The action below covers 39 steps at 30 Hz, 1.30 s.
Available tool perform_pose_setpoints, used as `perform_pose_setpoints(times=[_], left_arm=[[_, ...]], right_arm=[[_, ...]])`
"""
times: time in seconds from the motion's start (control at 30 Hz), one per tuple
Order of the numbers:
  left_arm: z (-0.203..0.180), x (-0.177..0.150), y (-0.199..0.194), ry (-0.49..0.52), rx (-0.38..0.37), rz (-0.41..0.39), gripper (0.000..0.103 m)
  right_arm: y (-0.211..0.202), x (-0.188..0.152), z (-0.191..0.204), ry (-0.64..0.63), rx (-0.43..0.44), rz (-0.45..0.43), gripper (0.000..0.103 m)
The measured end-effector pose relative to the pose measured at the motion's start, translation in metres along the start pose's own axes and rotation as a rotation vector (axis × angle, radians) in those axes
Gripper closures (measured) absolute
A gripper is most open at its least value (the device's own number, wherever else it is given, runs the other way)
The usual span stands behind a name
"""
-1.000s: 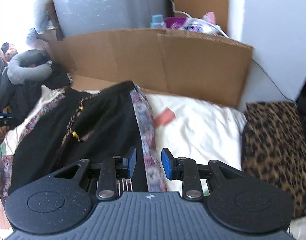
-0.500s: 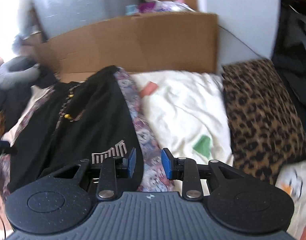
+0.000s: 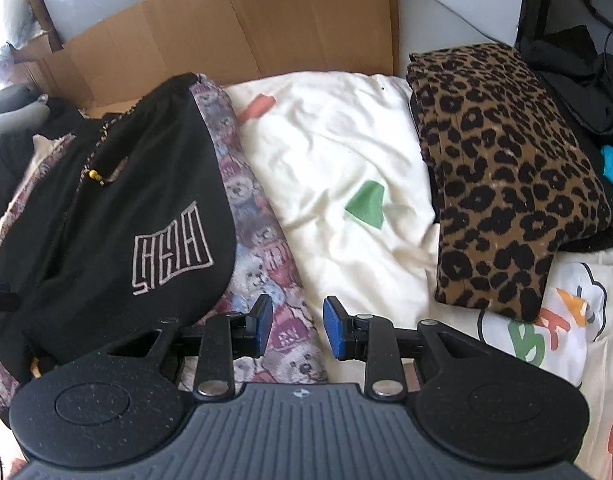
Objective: Fold clothes
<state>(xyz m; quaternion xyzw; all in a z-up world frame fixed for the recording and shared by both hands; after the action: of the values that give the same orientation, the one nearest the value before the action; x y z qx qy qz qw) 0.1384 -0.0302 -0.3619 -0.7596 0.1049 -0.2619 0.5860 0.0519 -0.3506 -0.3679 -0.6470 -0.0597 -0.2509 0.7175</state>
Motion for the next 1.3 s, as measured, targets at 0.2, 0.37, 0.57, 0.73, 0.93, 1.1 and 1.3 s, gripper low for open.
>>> perform_pose_setpoints(times=[0.2, 0.37, 0.57, 0.73, 0.93, 1.1, 1.3], left_arm=[[-0.017, -0.019, 0.015, 0.044, -0.051, 0.070, 0.036], [-0.026, -0.037, 0.026, 0.087, -0.061, 0.115, 0.036], [-0.026, -0.054, 0.041, 0.081, -0.071, 0.155, 0.036], [-0.023, -0.051, 0.048, 0.071, -0.094, 0.108, 0.039], [-0.026, -0.055, 0.053, 0.099, -0.141, 0.112, 0.080], [-0.026, -0.060, 0.042, 0.013, -0.254, 0.166, 0.092], [-0.037, -0.074, 0.031, -0.035, -0.393, 0.237, 0.094]], right_arm=[[0.014, -0.010, -0.010, 0.006, -0.022, 0.042, 0.068], [0.023, -0.020, -0.007, 0.016, 0.045, 0.097, 0.068], [0.033, -0.026, -0.006, 0.000, 0.050, 0.127, 0.061], [0.035, -0.026, -0.008, -0.002, 0.051, 0.124, 0.061], [0.039, -0.022, -0.006, -0.026, 0.087, 0.127, 0.072], [0.035, -0.020, -0.003, -0.049, 0.108, 0.143, 0.098], [0.018, -0.016, -0.012, -0.059, 0.064, 0.117, 0.102]])
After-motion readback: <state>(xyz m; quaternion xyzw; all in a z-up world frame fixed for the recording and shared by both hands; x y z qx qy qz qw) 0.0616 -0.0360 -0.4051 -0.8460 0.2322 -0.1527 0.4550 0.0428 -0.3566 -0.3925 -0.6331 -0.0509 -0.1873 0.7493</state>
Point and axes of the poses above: each gripper's, at about its wrist camera, not at the fingertips, and y roughly the way its jaws point, z to its left, x to its top, the point moved 7 cm from there along y, roughly the way its jaws point, and after that the axes turned 9 degrees about z, right-handed, at the moved point
